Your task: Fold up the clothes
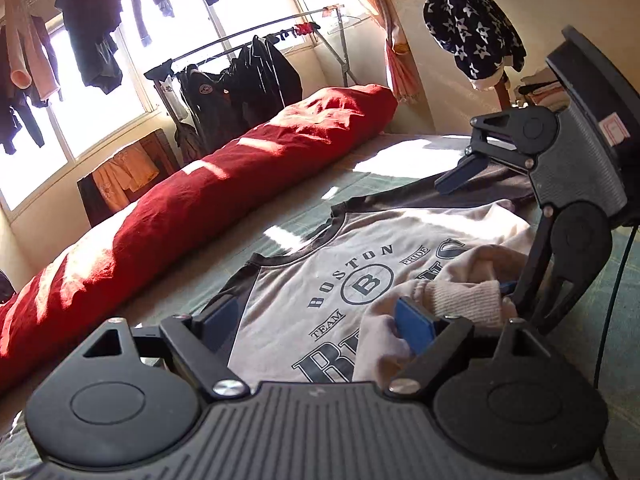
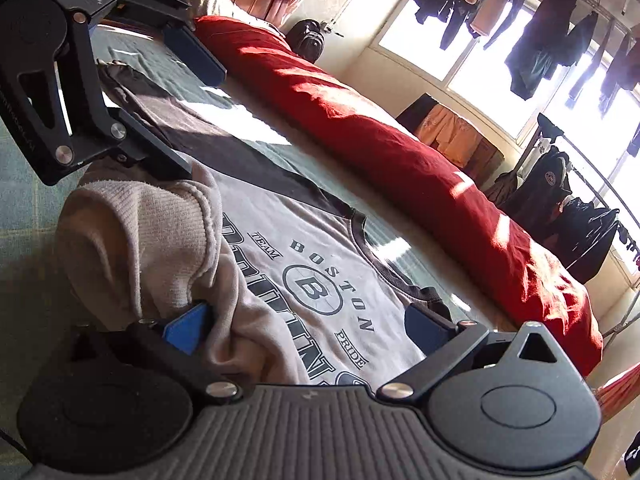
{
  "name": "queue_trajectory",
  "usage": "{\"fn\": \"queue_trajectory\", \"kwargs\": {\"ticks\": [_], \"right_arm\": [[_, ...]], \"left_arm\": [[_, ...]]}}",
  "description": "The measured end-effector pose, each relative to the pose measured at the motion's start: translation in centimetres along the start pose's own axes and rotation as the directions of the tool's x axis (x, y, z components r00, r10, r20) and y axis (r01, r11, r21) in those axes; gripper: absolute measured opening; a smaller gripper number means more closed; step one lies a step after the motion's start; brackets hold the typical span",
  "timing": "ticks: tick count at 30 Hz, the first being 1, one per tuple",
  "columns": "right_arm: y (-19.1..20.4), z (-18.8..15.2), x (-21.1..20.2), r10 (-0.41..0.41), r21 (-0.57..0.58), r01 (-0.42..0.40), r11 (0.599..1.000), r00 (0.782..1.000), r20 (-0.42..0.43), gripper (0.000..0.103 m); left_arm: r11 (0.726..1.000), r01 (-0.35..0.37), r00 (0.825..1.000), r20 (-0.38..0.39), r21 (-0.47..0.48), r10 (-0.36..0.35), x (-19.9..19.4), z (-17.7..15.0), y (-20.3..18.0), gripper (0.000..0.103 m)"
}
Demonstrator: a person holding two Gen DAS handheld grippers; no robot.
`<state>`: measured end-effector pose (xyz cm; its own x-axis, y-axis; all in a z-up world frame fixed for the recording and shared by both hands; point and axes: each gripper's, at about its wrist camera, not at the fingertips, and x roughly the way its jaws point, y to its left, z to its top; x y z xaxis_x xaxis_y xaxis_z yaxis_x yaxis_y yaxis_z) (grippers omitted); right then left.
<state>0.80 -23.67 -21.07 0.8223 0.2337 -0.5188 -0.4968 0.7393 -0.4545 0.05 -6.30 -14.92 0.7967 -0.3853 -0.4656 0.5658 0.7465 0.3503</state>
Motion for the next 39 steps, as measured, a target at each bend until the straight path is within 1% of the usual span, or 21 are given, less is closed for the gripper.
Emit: {"fn": "queue_trajectory", "kwargs": {"ticks": [3, 8, 11, 15, 16, 19, 22, 23, 25, 26, 28, 30, 31, 32, 33, 34, 37, 39], "right_arm": [[-2.2, 0.0, 2.5, -0.006, 0.082, 0.01, 0.997, 0.999, -0.045, 0.103], [-4.5, -0.6, 5.6, -0.044, 0.177, 0.066, 0.982, 0.991, -0.126, 0.103], [-5.3, -1.1, 5.1, -0.046, 0.232, 0.078, 0.97, 0.989, -0.138, 0.103], [-5.1, -1.8, 1.1, -0.06, 0.217, 0.078, 0.973, 0.994, -0.088, 0.103], [-5.0, -2.0, -0.2, -0.05, 0.206, 0.065, 0.976, 0.996, -0.078, 0.103], [-4.1, -2.9, -3.3, -0.021, 0.185, 0.035, 0.982, 0.997, -0.079, 0.103], [-2.9, -3.7, -5.0, 0.018, 0.187, -0.003, 0.982, 0.997, -0.076, 0.103], [-2.5, -4.0, -5.6, 0.031, 0.188, -0.016, 0.982, 0.997, -0.074, 0.103], [-1.5, -4.2, -6.4, 0.054, 0.192, -0.041, 0.981, 0.996, -0.064, 0.103], [-1.1, -4.2, -6.5, 0.067, 0.195, -0.054, 0.979, 0.996, -0.059, 0.101], [-0.3, -3.7, -6.3, 0.1, 0.211, -0.091, 0.973, 0.994, -0.032, 0.093], [0.3, -2.9, -5.4, 0.151, 0.224, -0.144, 0.964, 0.988, -0.016, 0.079], [0.8, -2.4, -4.8, 0.182, 0.229, -0.176, 0.957, 0.983, -0.008, 0.077], [1.2, -1.9, -4.2, 0.193, 0.221, -0.188, 0.957, 0.981, 0.002, 0.073], [1.9, -1.5, -3.5, 0.193, 0.196, -0.19, 0.962, 0.981, 0.003, 0.069], [2.6, -1.1, -2.9, 0.193, 0.17, -0.19, 0.967, 0.981, 0.004, 0.069], [4.7, -0.6, -0.7, 0.132, 0.058, -0.131, 0.99, 0.991, -0.015, 0.068], [5.6, -0.8, 0.5, 0.079, -0.013, -0.079, 0.997, 0.996, -0.037, 0.068]], "left_arm": [[0.999, 0.022, 1.0, -0.004, -0.045, -0.023, -1.0, -0.4, 0.8, 0.086], [0.997, 0.069, 0.995, -0.068, -0.034, -0.071, -0.5, -2.0, -0.8, 0.086], [0.995, 0.097, 0.989, -0.106, -0.029, -0.099, -0.3, -2.9, -1.8, 0.086], [0.989, 0.137, 0.983, -0.118, -0.06, -0.143, 1.2, -3.7, -3.1, 0.086], [0.99, 0.128, 0.985, -0.112, -0.059, -0.134, 1.6, -3.7, -3.4, 0.086], [0.997, 0.057, 0.994, -0.086, -0.045, -0.061, 2.6, -3.5, -4.0, 0.085], [0.999, -0.001, 0.997, -0.073, -0.053, -0.003, 3.6, -3.2, -3.5, 0.082], [0.998, -0.018, 0.997, -0.071, -0.062, 0.014, 3.9, -3.1, -3.1, 0.082], [0.993, -0.043, 0.997, -0.074, -0.112, 0.035, 4.4, -3.1, -1.8, 0.082], [0.989, -0.051, 0.996, -0.078, -0.138, 0.041, 4.6, -3.2, -1.2, 0.082], [0.981, -0.058, 0.995, -0.089, -0.184, 0.042, 5.2, -3.6, -0.2, 0.082], [0.977, -0.051, 0.995, -0.096, -0.209, 0.032, 5.6, -4.0, 0.4, 0.083], [0.975, -0.047, 0.995, -0.097, -0.218, 0.026, 5.8, -4.2, 0.6, 0.083], [0.973, -0.045, 0.995, -0.098, -0.226, 0.023, 5.9, -4.3, 0.8, 0.084], [0.971, -0.043, 0.995, -0.098, -0.234, 0.021, 6.1, -4.4, 0.9, 0.084], [0.968, -0.041, 0.995, -0.099, -0.246, 0.017, 6.3, -4.5, 1.1, 0.084], [0.962, -0.033, 0.995, -0.102, -0.272, 0.006, 7.0, -4.6, 1.6, 0.084], [0.957, -0.03, 0.994, -0.105, -0.289, -0.001, 7.4, -4.7, 2.0, 0.084]]}}
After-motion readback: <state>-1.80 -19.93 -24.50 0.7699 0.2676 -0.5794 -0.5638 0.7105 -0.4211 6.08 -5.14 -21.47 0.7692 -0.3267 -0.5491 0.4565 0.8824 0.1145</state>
